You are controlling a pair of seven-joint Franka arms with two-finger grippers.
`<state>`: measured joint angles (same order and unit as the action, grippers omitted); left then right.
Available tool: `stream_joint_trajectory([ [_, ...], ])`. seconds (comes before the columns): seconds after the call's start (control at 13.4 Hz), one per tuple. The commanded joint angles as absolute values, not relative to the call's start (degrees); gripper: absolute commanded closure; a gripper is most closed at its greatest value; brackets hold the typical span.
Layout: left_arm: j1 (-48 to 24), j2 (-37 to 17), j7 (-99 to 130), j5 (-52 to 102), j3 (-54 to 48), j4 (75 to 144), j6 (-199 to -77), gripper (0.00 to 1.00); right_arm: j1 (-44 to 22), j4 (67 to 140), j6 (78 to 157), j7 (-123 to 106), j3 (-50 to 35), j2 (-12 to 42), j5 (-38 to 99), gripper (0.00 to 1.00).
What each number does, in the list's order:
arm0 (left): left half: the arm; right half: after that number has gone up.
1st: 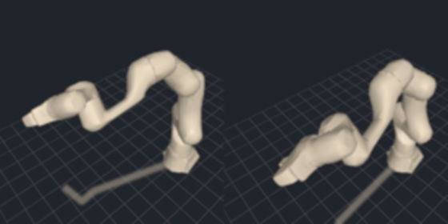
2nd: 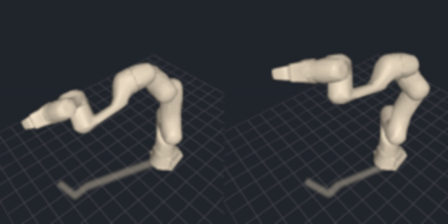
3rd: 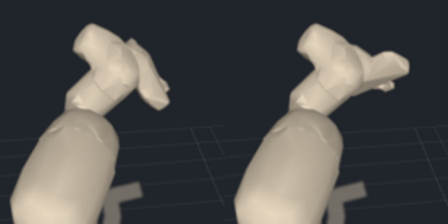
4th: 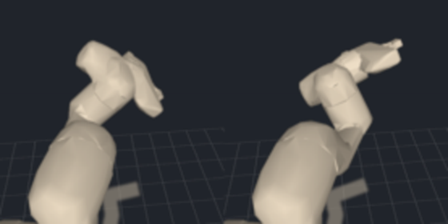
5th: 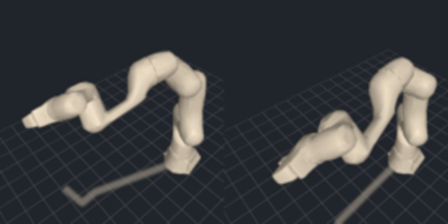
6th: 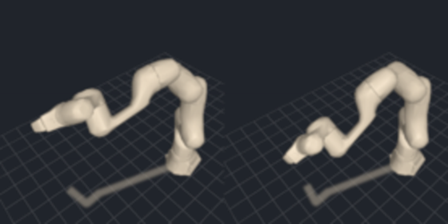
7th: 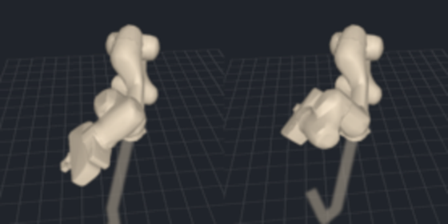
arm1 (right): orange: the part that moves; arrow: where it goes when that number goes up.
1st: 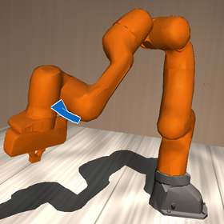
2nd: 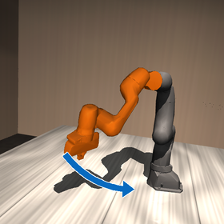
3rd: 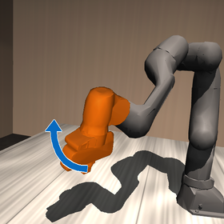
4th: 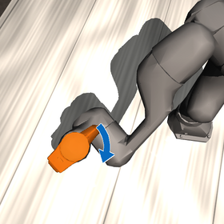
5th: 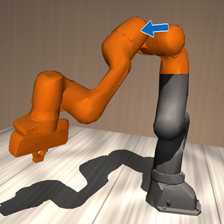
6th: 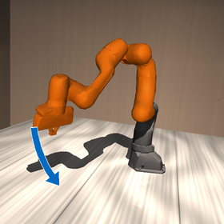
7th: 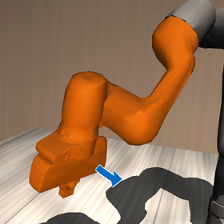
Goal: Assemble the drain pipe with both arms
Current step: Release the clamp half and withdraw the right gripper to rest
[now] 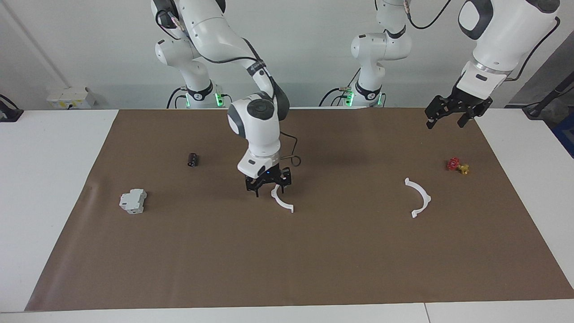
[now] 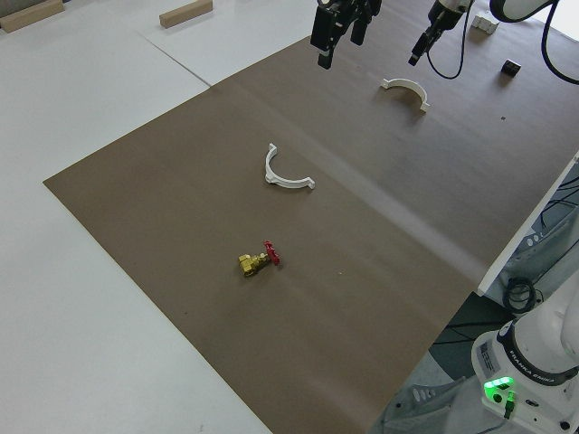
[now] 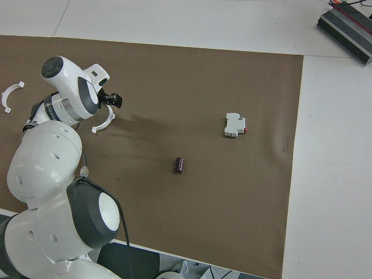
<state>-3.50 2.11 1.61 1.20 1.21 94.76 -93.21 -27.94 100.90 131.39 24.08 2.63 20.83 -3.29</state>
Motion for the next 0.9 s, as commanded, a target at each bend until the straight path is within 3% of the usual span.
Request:
stream_joint_trajectory([
  [0.0, -3.6, 2.46, 1.93, 1.05, 1.32, 94.66, -93.6, 0.0, -21.21, 102.57, 125.18, 23.12, 2.37, 13.03, -3.34, 0.0],
  [0.37, -3.34, 2.46, 1.85, 1.05, 1.32, 94.66, -93.69, 0.0, -8.19, 101.69, 113.67, 13.54, 2.37, 5.81, -3.34, 0.0],
  [0.67, -3.16, 2.46, 2.11, 0.7, 1.41, 94.75, -94.3, 0.0, -3.26, 91.61, 95.58, 8.54, 2.55, 4.92, -3.25, 0.0],
  [0.82, -3.77, 3.33, 4.29, 0.7, 1.41, 96.66, -96.32, 0.0, -0.54, 88.6, 91.5, 4.68, 2.55, 3.7, -3.16, 0.0],
])
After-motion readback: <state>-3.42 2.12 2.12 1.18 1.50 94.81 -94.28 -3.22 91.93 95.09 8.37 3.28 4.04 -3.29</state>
